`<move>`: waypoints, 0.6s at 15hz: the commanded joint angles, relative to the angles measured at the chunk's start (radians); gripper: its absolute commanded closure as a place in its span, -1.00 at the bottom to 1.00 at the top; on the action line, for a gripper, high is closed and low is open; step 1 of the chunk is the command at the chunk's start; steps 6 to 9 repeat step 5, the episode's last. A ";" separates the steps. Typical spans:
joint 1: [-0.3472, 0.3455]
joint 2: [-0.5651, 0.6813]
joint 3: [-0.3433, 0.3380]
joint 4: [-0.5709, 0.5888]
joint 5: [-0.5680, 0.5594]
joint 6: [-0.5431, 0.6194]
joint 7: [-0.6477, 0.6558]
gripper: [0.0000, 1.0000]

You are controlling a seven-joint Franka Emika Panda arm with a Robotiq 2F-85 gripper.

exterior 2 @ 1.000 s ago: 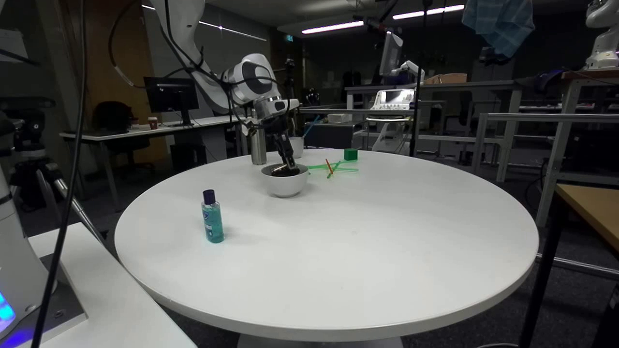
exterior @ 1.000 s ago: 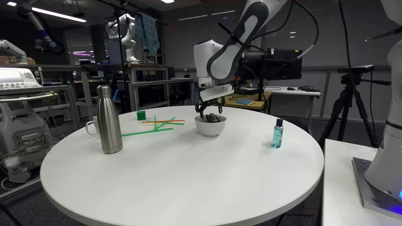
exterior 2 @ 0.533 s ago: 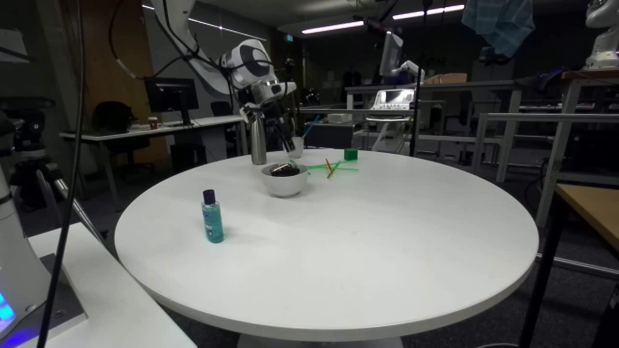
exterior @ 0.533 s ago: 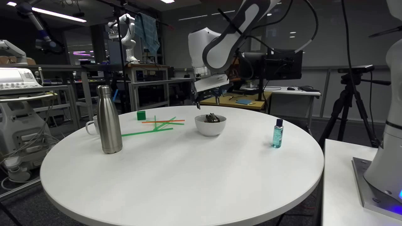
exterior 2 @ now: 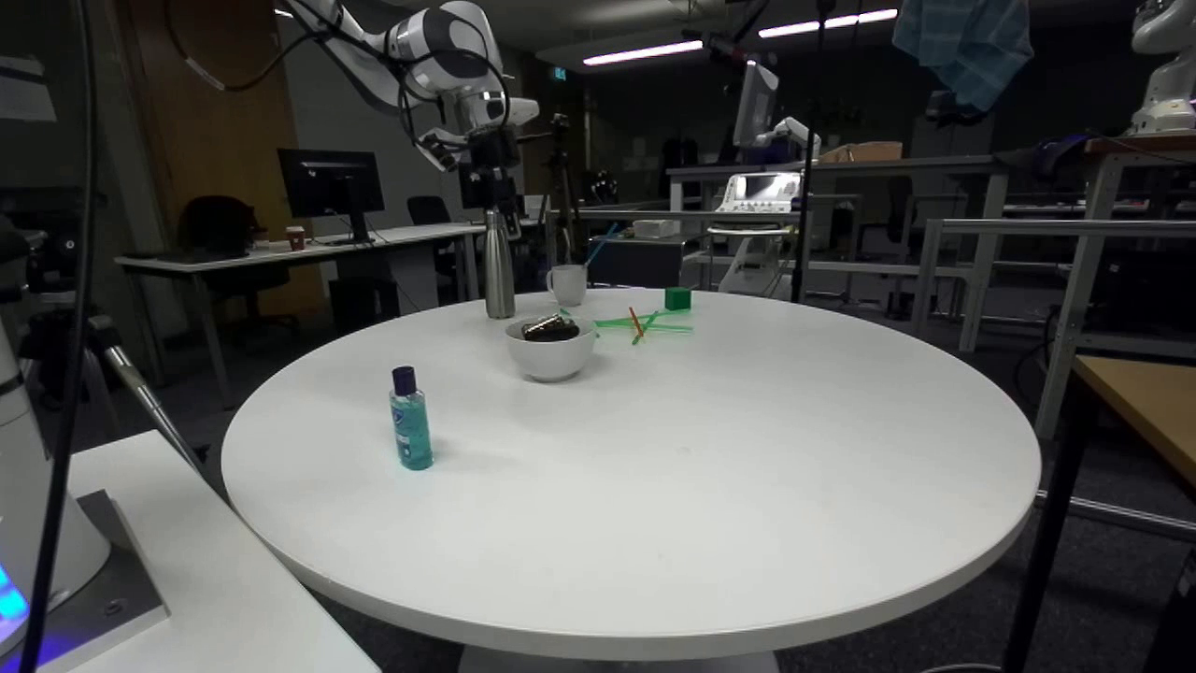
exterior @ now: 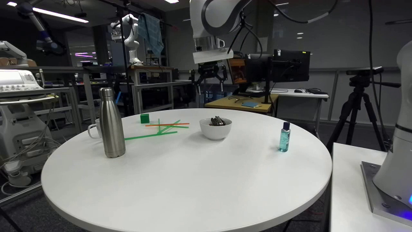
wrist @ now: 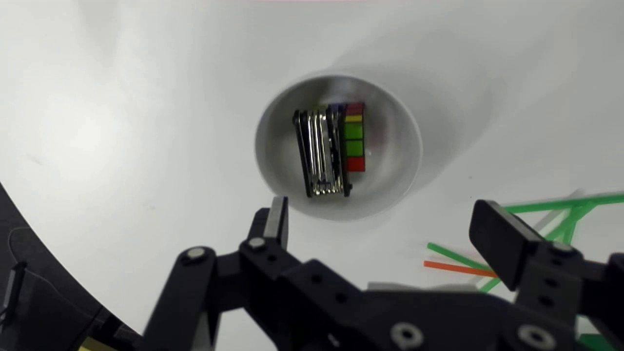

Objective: Put the knife set in the bowl

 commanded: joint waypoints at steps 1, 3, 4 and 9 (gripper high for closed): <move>-0.036 -0.059 0.053 -0.007 0.056 -0.091 -0.016 -1.00; -0.040 -0.033 0.061 0.002 0.027 -0.061 0.004 -1.00; -0.041 -0.038 0.064 0.002 0.029 -0.064 0.003 -1.00; -0.041 -0.040 0.065 0.001 0.030 -0.064 0.003 -1.00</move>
